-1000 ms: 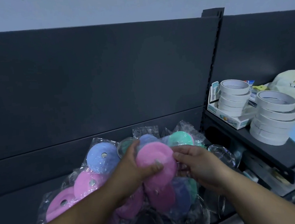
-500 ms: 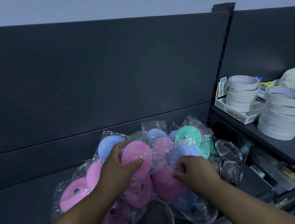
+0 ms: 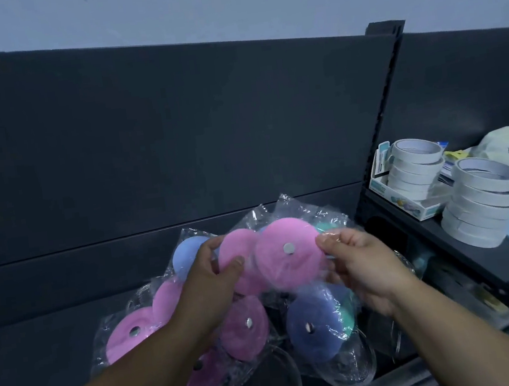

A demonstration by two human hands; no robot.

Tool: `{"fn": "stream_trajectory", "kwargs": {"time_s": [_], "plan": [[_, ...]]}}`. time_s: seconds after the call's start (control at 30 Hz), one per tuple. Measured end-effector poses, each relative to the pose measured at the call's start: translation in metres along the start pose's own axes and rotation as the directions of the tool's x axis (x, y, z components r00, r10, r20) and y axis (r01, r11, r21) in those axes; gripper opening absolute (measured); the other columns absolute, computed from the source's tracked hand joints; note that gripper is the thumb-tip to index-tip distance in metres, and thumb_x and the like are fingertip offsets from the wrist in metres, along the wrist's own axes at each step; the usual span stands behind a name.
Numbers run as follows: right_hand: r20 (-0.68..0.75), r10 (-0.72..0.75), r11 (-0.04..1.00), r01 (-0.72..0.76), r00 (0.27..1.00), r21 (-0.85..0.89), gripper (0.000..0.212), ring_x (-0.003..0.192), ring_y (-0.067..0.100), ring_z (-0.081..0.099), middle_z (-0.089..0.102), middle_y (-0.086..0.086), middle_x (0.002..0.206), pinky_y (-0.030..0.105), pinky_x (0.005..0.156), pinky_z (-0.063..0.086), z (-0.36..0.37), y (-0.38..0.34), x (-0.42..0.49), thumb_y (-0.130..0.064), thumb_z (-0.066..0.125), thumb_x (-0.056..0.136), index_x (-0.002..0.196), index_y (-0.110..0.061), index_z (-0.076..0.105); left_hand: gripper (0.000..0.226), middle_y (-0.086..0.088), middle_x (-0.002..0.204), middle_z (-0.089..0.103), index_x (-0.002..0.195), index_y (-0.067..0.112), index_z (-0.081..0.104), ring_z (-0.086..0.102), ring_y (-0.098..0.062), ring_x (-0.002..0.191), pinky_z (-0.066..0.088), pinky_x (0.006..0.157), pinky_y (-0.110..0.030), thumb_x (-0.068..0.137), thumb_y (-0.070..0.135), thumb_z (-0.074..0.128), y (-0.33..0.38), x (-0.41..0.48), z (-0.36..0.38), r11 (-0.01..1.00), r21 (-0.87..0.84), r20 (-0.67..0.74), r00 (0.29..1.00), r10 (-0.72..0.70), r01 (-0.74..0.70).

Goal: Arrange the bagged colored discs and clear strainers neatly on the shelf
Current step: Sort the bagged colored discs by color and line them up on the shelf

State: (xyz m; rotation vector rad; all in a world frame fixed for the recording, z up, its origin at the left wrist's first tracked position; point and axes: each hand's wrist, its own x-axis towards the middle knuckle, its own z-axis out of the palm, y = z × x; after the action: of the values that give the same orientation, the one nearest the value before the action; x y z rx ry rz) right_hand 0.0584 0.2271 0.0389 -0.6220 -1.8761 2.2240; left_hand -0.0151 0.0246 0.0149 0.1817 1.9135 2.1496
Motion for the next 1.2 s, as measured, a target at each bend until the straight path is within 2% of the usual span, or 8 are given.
{"fn": "stream_trajectory", "kwargs": {"time_s": [0.1,0.23,0.3,0.4,0.5,0.63,0.87,1.2], "plan": [[-0.047,-0.023,0.998,0.02,0.999,-0.065,0.005,0.058,0.02,0.056,0.06,0.016,0.075,0.028,0.053,0.053,0.006,0.01,-0.003,-0.01,0.064,0.09,0.086,-0.007,0.062,0.024,-0.006,0.115,0.066,0.12,0.025,0.056,0.068,-0.021,0.083,0.055,0.06,-0.033,0.097,0.024,0.051,0.006,-0.002,0.014,0.96,-0.236,0.109,0.986,-0.128,0.151],[-0.072,-0.104,0.978,0.088,0.992,-0.189,0.014,0.06,0.015,0.058,0.063,0.007,0.07,0.022,0.054,0.052,0.003,0.017,-0.003,-0.015,0.072,0.084,0.081,-0.003,0.064,0.041,-0.006,0.112,0.069,0.12,0.022,0.055,0.07,-0.028,0.092,0.057,0.07,-0.042,0.082,0.018,0.07,-0.001,-0.003,0.02,0.979,-0.166,0.126,0.987,-0.099,0.12],[-0.084,-0.235,0.861,0.167,0.968,-0.481,0.027,0.067,0.007,0.057,0.064,0.001,0.082,0.014,0.061,0.046,-0.008,0.019,-0.001,-0.031,0.078,0.077,0.086,-0.008,0.066,0.042,-0.006,0.105,0.071,0.118,0.02,0.056,0.071,-0.026,0.087,0.058,0.068,-0.042,0.081,0.007,0.071,-0.005,-0.002,0.019,0.988,-0.13,0.053,0.995,-0.08,0.087],[0.025,-0.183,0.461,0.108,0.983,-0.881,0.098,0.131,0.015,0.04,0.038,0.001,0.145,0.025,0.107,0.034,-0.027,0.036,0.001,-0.058,0.085,0.052,0.136,-0.027,0.043,0.04,-0.004,0.103,0.071,0.114,0.022,0.057,0.07,-0.022,0.088,0.059,0.069,-0.038,0.08,0.006,0.073,-0.011,0.002,0.012,0.999,-0.043,-0.063,0.998,-0.006,0.004],[0.055,-0.027,0.39,0.061,0.998,-0.919,0.138,0.146,0.022,0.017,0.002,0.002,0.16,0.03,0.114,0.022,-0.029,0.056,0.002,-0.053,0.089,0.045,0.152,-0.034,0.004,0.039,-0.001,0.103,0.07,0.109,0.028,0.057,0.07,-0.019,0.09,0.058,0.076,-0.038,0.08,0.009,0.074,-0.018,0.007,0.004,0.998,0.037,-0.109,0.993,0.056,-0.052],[0.018,-0.223,0.537,0.138,0.975,-0.832,0.109,0.108,0.013,0.049,0.049,0.0,0.128,0.013,0.082,0.036,-0.026,0.058,0.009,-0.025,0.088,0.058,0.146,-0.031,0.025,0.039,0.004,0.1,0.07,0.106,0.032,0.056,0.07,-0.014,0.087,0.057,0.074,-0.034,0.08,0.008,0.074,-0.021,0.006,0.003,0.993,0.083,-0.087,0.992,0.086,-0.079],[-0.164,-0.169,0.833,0.052,0.972,-0.551,0.034,0.054,0.016,0.051,0.063,0.005,0.077,0.025,0.052,0.044,-0.028,0.059,0.038,-0.016,0.072,0.083,0.115,-0.022,0.063,0.041,0.002,0.101,0.071,0.108,0.034,0.056,0.071,-0.017,0.089,0.058,0.08,-0.042,0.079,0.013,0.076,-0.025,0.007,0.0,0.989,0.124,-0.113,0.989,0.097,-0.083],[-0.236,-0.448,0.891,0.412,0.862,-0.19,0.019,0.049,0.009,0.046,0.059,-0.004,0.06,0.023,0.051,0.04,-0.03,-0.011,0.044,-0.008,0.065,0.087,0.097,-0.025,0.062,0.038,-0.001,0.098,0.071,0.104,0.032,0.059,0.07,-0.019,0.087,0.058,0.077,-0.044,0.077,0.012,0.077,-0.017,0.011,-0.004,0.975,0.149,-0.204,0.959,0.195,-0.166]]}}
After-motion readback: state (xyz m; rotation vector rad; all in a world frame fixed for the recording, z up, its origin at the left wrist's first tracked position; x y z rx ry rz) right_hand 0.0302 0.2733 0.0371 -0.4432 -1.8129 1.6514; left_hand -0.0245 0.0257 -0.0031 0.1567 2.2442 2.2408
